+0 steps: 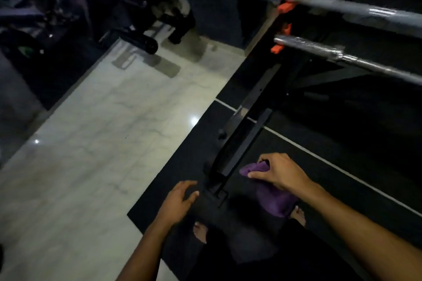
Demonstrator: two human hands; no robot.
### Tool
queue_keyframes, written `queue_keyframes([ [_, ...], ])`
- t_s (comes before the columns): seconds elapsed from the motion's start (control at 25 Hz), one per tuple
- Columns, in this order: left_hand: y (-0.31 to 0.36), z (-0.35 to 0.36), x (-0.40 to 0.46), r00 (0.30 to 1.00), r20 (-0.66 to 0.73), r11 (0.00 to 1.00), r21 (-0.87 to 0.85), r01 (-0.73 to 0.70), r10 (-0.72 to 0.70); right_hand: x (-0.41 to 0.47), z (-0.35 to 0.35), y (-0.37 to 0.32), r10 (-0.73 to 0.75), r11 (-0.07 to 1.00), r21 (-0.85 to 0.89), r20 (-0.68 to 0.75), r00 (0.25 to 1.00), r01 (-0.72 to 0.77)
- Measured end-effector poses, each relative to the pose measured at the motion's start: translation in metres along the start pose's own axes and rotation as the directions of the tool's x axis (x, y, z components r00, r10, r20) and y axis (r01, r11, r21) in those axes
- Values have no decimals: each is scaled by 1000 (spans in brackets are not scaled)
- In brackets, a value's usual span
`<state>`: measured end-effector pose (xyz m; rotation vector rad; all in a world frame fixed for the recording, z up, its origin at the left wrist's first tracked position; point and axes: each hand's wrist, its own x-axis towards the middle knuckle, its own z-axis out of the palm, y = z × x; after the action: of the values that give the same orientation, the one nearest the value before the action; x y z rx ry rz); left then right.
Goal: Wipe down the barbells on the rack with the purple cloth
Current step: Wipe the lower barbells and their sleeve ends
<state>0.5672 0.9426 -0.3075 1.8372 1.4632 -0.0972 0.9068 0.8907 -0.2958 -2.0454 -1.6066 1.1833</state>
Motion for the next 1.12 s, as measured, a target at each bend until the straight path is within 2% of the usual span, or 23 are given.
queue_keyframes([
  [0.16,-103,-42,-29,997,-32,991,-113,73,-77,34,50,-73,-46,993,-100,98,994,56],
  [0.28,-179,-90,-50,988,-87,968,-228,102,-125,54,91,-137,-90,986,-131,82,993,100],
  [0.44,-239,-150,-61,957,-198,940,-311,142,-210,75,114,-210,-166,969,-174,75,983,177],
  [0.56,-257,-184,-43,948,-236,940,-312,137,-216,91,116,-251,-240,954,-175,36,970,243],
  [0.72,-250,-214,9,955,-242,945,-314,87,-169,118,109,-275,-243,962,-137,-42,969,235],
  [0.92,-209,-264,95,979,-204,953,-298,-56,-6,183,85,-292,-233,970,-92,-61,971,227],
  [1.04,-155,-294,165,977,-87,932,-294,-210,193,225,49,-301,-311,950,-51,-40,950,309],
  [1.12,-99,-314,220,940,64,905,-299,-303,336,247,14,-303,-322,947,-33,-90,942,320],
])
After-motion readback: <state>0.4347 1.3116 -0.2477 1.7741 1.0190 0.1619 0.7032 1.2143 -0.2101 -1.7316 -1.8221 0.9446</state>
